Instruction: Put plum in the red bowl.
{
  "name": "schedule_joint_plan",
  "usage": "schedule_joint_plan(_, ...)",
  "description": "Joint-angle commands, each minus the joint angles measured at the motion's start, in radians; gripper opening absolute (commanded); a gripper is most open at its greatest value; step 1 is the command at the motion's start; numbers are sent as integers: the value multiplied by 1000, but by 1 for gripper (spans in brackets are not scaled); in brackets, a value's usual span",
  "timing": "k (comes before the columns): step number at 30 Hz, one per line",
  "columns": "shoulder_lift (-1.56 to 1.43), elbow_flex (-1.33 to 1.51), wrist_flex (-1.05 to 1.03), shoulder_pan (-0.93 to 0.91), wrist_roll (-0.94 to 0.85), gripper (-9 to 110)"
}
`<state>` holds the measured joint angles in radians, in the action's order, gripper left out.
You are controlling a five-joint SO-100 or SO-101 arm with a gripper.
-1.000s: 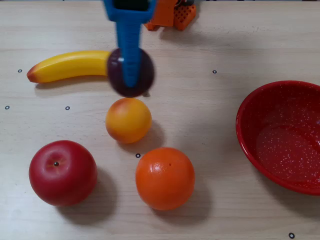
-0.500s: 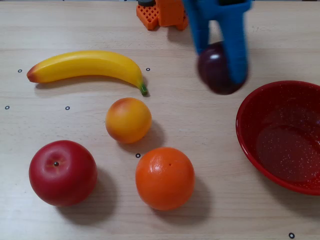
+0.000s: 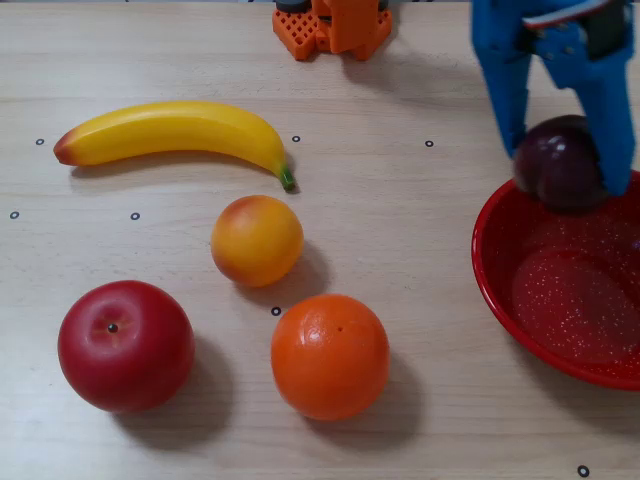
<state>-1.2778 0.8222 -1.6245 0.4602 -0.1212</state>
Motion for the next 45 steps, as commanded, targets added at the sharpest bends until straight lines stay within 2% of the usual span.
schedule_joint_plan(1, -15, -98, -11, 40, -28, 0)
schedule_joint_plan(8, 107, -106, 41, 72, -52, 0)
schedule_joint_plan(15, 178, -106, 115, 74, -83, 10)
schedule_joint_plan(17, 196, -107, 120, 74, -97, 17)
schedule_joint_plan(20, 215, -107, 112, 69, -104, 37)
schedule_joint_plan(25, 221, -127, 67, 69, -132, 46)
schedule_joint_plan(32, 187, -132, 51, 54, -144, 47)
schedule_joint_plan(43, 117, -133, -8, 17, -144, 39)
schedule_joint_plan(45, 101, -135, -6, 11, -140, 33)
